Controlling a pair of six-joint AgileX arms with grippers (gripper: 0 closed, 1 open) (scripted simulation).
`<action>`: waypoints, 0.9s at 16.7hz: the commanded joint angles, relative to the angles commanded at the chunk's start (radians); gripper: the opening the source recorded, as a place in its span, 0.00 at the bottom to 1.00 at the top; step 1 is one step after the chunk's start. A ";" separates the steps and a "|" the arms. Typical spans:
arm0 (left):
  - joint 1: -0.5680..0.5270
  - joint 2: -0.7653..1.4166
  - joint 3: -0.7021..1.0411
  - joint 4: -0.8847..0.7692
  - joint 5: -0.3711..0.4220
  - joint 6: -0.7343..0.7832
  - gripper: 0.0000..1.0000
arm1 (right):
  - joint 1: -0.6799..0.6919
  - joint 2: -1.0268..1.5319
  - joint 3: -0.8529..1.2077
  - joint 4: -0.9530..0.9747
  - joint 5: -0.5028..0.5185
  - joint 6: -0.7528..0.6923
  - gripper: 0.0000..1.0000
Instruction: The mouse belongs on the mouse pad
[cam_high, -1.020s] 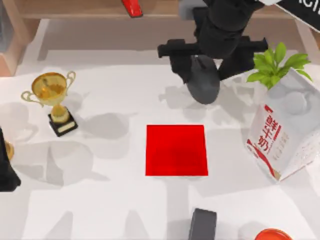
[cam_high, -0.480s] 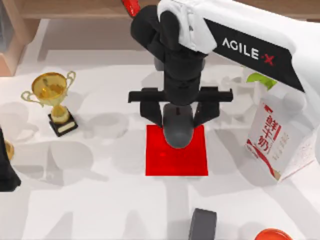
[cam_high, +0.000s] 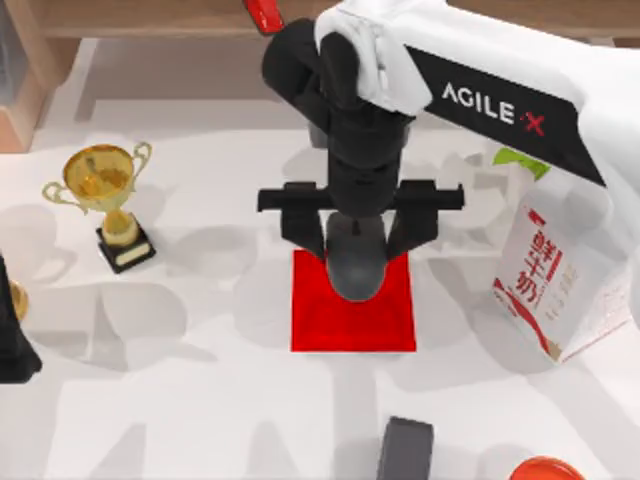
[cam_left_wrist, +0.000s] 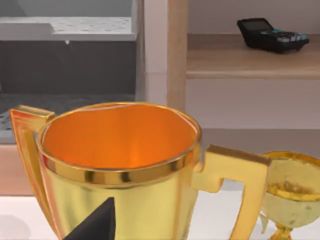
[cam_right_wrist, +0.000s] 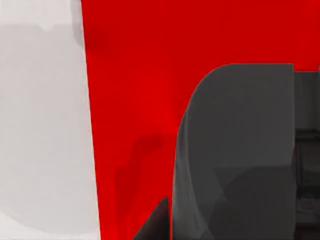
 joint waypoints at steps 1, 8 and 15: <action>0.000 0.000 0.000 0.000 0.000 0.000 1.00 | 0.000 0.001 -0.008 0.009 0.000 0.000 0.00; 0.000 0.000 0.000 0.000 0.000 0.000 1.00 | 0.002 0.008 -0.064 0.076 0.000 0.001 0.00; 0.000 0.000 0.000 0.000 0.000 0.000 1.00 | 0.005 0.019 -0.109 0.127 0.001 0.002 0.00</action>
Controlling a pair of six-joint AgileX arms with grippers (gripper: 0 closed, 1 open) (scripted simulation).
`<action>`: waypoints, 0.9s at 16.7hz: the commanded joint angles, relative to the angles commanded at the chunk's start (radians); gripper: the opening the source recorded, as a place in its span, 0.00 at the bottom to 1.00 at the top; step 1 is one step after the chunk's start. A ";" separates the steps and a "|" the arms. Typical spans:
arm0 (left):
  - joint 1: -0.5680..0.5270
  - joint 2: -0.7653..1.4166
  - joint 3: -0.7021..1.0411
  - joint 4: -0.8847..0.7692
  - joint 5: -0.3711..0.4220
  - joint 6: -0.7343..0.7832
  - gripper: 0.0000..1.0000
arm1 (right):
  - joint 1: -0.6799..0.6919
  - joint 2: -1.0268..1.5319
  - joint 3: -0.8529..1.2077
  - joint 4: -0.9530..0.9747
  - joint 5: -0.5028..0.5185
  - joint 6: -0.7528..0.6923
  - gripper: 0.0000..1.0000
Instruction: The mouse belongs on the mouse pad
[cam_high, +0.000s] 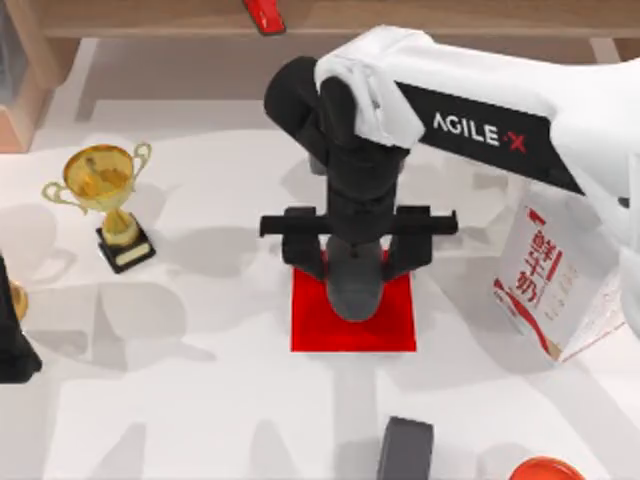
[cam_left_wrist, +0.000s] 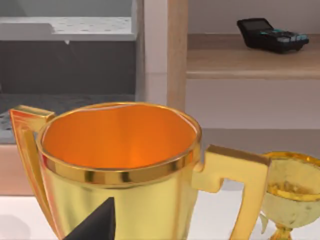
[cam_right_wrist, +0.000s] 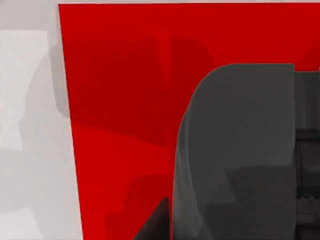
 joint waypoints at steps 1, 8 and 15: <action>0.000 0.000 0.000 0.000 0.000 0.000 1.00 | 0.000 0.000 0.000 0.000 0.000 0.000 0.00; 0.000 0.000 0.000 0.000 0.000 0.000 1.00 | 0.000 0.000 0.000 0.000 0.000 0.000 0.38; 0.000 0.000 0.000 0.000 0.000 0.000 1.00 | 0.000 0.000 0.000 0.000 0.000 0.000 0.90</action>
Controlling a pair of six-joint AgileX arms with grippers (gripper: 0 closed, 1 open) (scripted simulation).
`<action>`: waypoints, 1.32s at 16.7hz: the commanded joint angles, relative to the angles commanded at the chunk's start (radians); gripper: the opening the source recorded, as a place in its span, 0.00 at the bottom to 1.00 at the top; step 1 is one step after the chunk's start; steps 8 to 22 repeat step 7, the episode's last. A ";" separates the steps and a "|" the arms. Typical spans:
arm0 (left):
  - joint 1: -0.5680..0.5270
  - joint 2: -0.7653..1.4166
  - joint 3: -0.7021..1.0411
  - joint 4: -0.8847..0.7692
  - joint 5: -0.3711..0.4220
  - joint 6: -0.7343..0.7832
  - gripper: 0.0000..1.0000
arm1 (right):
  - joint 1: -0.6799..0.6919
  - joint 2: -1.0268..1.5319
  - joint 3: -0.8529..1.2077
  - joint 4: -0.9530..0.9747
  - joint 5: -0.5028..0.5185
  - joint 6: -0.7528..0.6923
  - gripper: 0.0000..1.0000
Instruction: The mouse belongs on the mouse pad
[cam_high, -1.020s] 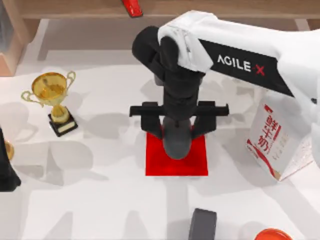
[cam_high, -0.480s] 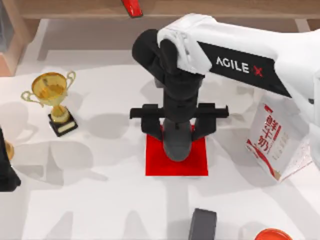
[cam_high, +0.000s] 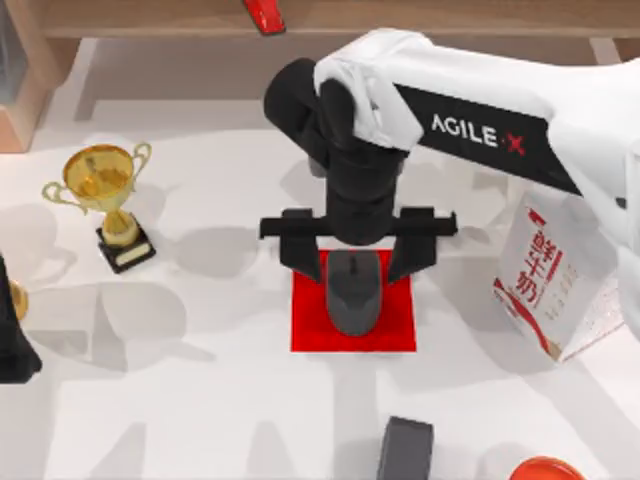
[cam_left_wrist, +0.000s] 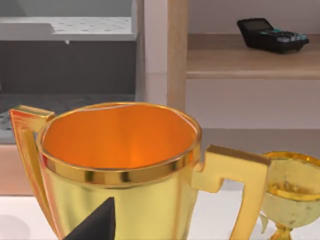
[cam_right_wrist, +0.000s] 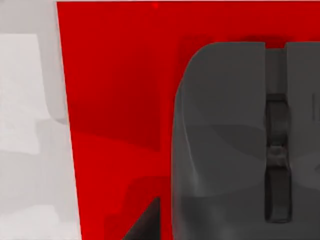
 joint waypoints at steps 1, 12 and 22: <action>0.000 0.000 0.000 0.000 0.000 0.000 1.00 | 0.000 0.000 0.000 0.000 0.000 0.000 0.98; 0.000 0.000 0.000 0.000 0.000 0.000 1.00 | 0.000 0.000 0.000 0.000 0.000 0.000 1.00; 0.000 0.000 0.000 0.000 0.000 0.000 1.00 | 0.000 0.000 0.000 0.000 0.000 0.000 1.00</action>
